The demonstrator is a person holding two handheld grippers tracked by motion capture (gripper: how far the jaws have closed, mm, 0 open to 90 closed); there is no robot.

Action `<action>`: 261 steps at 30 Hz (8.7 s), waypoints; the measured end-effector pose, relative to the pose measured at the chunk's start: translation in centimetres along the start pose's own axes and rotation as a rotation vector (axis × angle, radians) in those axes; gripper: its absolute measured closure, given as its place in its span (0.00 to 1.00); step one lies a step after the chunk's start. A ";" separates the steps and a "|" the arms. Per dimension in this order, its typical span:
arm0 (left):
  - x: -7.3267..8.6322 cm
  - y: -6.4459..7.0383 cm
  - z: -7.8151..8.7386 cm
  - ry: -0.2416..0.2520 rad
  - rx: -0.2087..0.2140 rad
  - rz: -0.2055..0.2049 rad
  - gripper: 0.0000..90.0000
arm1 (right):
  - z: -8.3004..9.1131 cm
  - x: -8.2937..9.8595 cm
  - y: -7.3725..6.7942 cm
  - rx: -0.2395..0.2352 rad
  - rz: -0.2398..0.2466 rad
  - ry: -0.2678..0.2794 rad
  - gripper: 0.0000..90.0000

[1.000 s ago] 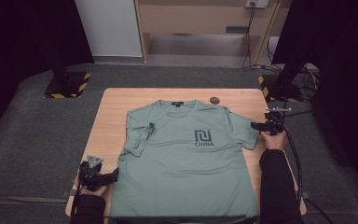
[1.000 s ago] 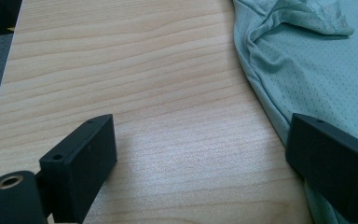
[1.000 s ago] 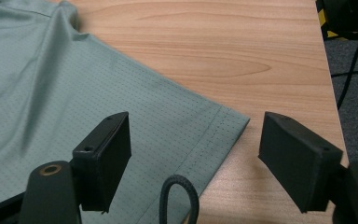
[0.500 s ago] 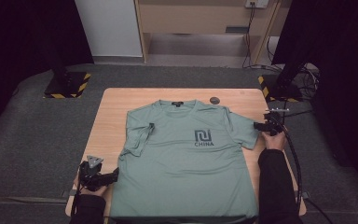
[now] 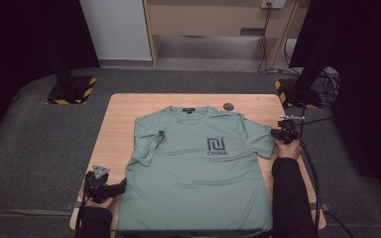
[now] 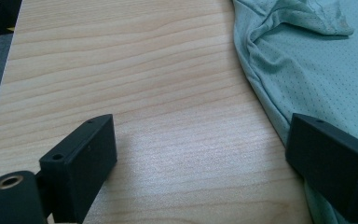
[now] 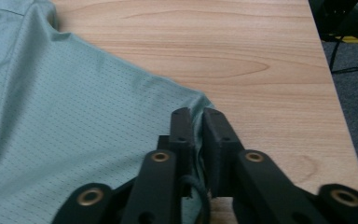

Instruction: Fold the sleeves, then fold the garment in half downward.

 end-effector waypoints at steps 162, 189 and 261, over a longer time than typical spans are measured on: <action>-0.2 0.3 -0.2 0.000 0.007 -0.005 0.08 | 10.8 3.0 -12.5 -0.384 0.131 0.079 0.32; -0.2 0.4 -0.3 -0.002 0.010 -0.009 0.08 | 14.6 5.4 -6.5 -0.440 0.045 0.214 0.36; -1.7 1.0 1.1 0.050 0.107 0.015 0.17 | 16.6 13.1 -2.6 -0.289 0.061 0.115 0.16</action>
Point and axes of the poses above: each handheld gripper's, and its own axes: z roughly backward along the jaws, x roughly out of its underside, y roughly to its right, the point moved 7 cm from there along -z, roughly forward along the jaws, and after that the axes turned 11 degrees about x, right-handed, at the moved point
